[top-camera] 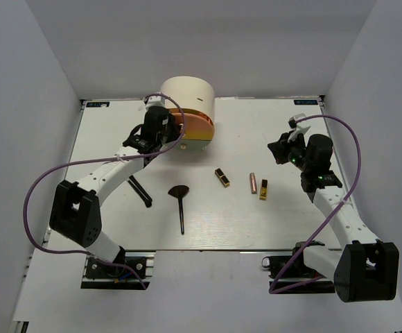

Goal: Organize the makeup

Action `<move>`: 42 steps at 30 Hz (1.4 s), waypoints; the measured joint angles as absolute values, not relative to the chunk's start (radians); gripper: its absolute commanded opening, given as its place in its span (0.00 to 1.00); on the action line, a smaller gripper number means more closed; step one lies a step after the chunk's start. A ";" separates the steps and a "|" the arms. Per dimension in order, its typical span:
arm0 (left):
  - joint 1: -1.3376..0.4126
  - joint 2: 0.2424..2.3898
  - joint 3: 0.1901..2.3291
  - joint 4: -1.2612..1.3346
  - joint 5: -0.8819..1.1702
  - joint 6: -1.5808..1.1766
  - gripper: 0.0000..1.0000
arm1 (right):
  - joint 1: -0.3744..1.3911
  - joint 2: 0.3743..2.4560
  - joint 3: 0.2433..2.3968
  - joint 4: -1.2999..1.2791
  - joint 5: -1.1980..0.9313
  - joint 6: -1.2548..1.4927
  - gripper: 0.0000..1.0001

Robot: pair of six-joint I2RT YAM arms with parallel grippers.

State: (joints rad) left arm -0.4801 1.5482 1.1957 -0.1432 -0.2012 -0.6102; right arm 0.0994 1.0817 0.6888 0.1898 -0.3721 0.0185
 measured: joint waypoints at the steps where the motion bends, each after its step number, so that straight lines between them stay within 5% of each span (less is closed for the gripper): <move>1: -0.480 1.557 1.205 -0.136 -0.206 -0.610 0.00 | 0.099 1.082 0.689 0.190 -0.372 0.019 0.04; 9: -0.480 1.649 1.287 -0.103 -0.239 -0.603 0.03 | 0.099 1.081 0.669 0.188 -0.371 0.016 0.04; 24: -0.480 1.547 1.133 -0.044 -0.200 -0.611 0.58 | 0.098 1.075 0.654 0.187 -0.369 0.016 0.04; 31: -0.479 1.439 1.000 0.035 -0.184 -0.664 0.58 | 0.098 1.074 0.650 0.190 -0.369 0.016 0.04; 42: -0.468 1.576 0.988 0.163 -0.112 -0.723 0.53 | 0.098 1.074 0.650 0.190 -0.368 0.016 0.04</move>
State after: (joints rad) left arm -0.4679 1.5764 0.9882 0.1635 -0.1116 -0.7235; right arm 0.0982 1.0744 0.6502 0.1902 -0.3683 0.0162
